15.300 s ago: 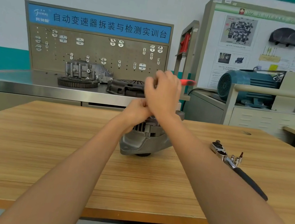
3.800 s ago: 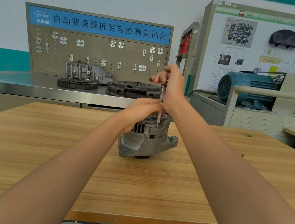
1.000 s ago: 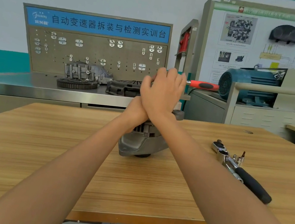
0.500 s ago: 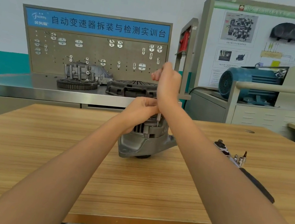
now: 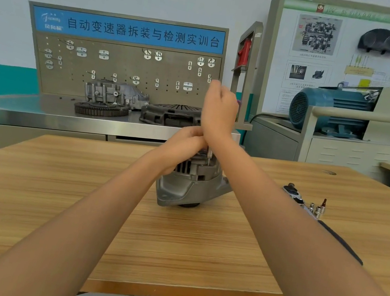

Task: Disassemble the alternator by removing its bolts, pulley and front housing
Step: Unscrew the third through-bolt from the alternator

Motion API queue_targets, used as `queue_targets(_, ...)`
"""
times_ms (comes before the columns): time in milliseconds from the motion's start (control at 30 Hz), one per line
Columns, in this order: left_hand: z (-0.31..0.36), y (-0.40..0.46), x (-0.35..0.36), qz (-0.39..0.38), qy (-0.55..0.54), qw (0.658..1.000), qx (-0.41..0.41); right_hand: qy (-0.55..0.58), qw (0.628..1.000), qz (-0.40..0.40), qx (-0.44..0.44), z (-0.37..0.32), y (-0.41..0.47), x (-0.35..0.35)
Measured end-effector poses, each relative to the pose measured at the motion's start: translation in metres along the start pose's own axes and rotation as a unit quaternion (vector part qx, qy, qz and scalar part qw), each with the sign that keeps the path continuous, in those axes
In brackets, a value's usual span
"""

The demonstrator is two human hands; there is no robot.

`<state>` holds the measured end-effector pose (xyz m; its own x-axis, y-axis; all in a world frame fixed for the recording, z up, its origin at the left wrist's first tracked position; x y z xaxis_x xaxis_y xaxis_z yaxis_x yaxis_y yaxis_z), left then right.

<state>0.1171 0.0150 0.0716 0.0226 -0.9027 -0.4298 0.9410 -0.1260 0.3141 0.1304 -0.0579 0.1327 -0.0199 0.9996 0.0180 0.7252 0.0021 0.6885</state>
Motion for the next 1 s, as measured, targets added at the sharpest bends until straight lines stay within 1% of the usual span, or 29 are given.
queue_targets(67, 0.000, 0.000, 0.002, -0.022, -0.008, 1.000, 0.010, 0.122, 0.988, -0.048, 0.084, 0.008, 0.005, -0.001)
queue_targets(133, 0.000, 0.000, 0.003, -0.035, -0.011, 0.999, 0.018, 0.190, 0.971, -0.083, 0.118, 0.010, 0.008, -0.003)
queue_targets(200, -0.001, 0.000, 0.001, -0.033, -0.018, 0.999, 0.022, 0.221, 0.965, -0.080, 0.117, 0.008, 0.008, -0.003)
queue_targets(267, 0.000, 0.000, 0.000, -0.026, -0.026, 0.999, 0.024, 0.197, 0.973, -0.057, 0.101, 0.006, 0.003, -0.002)
queue_targets(300, 0.000, 0.000, -0.001, -0.015, -0.028, 0.999, 0.023, 0.155, 0.984, -0.046, 0.068, 0.004, 0.000, 0.000)
queue_targets(333, -0.001, 0.001, -0.003, 0.002, -0.026, 0.999, 0.022, 0.061, 0.997, -0.040, 0.017, 0.001, -0.003, 0.000)
queue_targets(367, -0.002, 0.001, -0.005, 0.023, -0.015, 0.999, 0.018, -0.099, 0.994, -0.024, -0.041, 0.000, -0.007, 0.000)
queue_targets(400, -0.003, 0.002, -0.006, 0.044, 0.002, 0.999, 0.013, -0.275, 0.957, 0.003, -0.089, 0.001, -0.012, 0.001)
queue_targets(433, -0.003, 0.002, -0.006, 0.059, 0.015, 0.998, 0.012, -0.405, 0.907, 0.026, -0.114, 0.002, -0.014, 0.004)
queue_targets(467, -0.003, 0.001, -0.006, 0.066, 0.020, 0.997, 0.017, -0.469, 0.874, 0.045, -0.118, 0.003, -0.015, 0.006)
queue_targets(500, -0.001, 0.001, -0.005, 0.065, 0.018, 0.997, 0.027, -0.487, 0.863, 0.062, -0.122, 0.000, -0.016, 0.006)
queue_targets(533, 0.000, 0.000, -0.004, 0.059, 0.019, 0.997, 0.037, -0.471, 0.870, 0.066, -0.133, -0.003, -0.017, 0.008)
queue_targets(567, 0.000, 0.000, -0.004, 0.052, 0.025, 0.998, 0.040, -0.431, 0.889, 0.057, -0.144, -0.005, -0.017, 0.010)
queue_targets(633, -0.002, 0.001, -0.005, 0.045, 0.036, 0.998, 0.021, -0.309, 0.937, 0.031, -0.159, -0.009, -0.015, 0.010)
queue_targets(667, -0.003, 0.001, -0.005, 0.044, 0.028, 0.999, 0.009, -0.224, 0.962, 0.013, -0.153, -0.009, -0.012, 0.008)
queue_targets(700, -0.004, 0.001, -0.005, 0.037, 0.011, 0.999, 0.003, -0.126, 0.984, -0.006, -0.125, -0.008, -0.010, 0.005)
queue_targets(733, -0.004, 0.001, -0.004, 0.025, -0.005, 1.000, 0.005, -0.025, 0.996, -0.030, -0.078, -0.006, -0.006, 0.003)
queue_targets(767, -0.002, 0.000, -0.001, 0.009, -0.013, 1.000, 0.012, 0.059, 0.997, -0.054, -0.017, -0.002, -0.002, 0.001)
queue_targets(800, -0.001, -0.001, 0.001, -0.006, -0.015, 1.000, 0.020, 0.122, 0.989, -0.070, 0.037, 0.001, 0.002, -0.001)
queue_targets(867, -0.001, -0.002, 0.004, -0.019, -0.017, 0.999, 0.030, 0.212, 0.969, -0.077, 0.096, 0.007, 0.008, -0.006)
queue_targets(900, -0.001, -0.001, 0.003, -0.018, -0.016, 0.999, 0.030, 0.231, 0.964, -0.075, 0.108, 0.008, 0.009, -0.008)
queue_targets(933, -0.002, -0.001, 0.002, -0.014, -0.019, 0.999, 0.028, 0.216, 0.968, -0.067, 0.107, 0.007, 0.008, -0.008)
queue_targets(967, -0.002, -0.001, 0.001, -0.007, -0.021, 0.999, 0.027, 0.167, 0.980, -0.062, 0.085, 0.005, 0.006, -0.006)
queue_targets(1000, -0.002, -0.001, -0.001, 0.003, -0.021, 0.999, 0.027, 0.068, 0.995, -0.057, 0.037, 0.002, 0.003, -0.006)
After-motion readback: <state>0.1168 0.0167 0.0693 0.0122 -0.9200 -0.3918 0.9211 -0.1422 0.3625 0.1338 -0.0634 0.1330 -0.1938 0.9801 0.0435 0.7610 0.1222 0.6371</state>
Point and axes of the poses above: each hand's wrist, its own y-axis towards the middle knuckle, its own x-axis out of the palm, z = x × y, the point moved 5 cm from there along y, towards the middle knuckle, and after that the axes turned 8 degrees about -z, right-handed, at the moved point
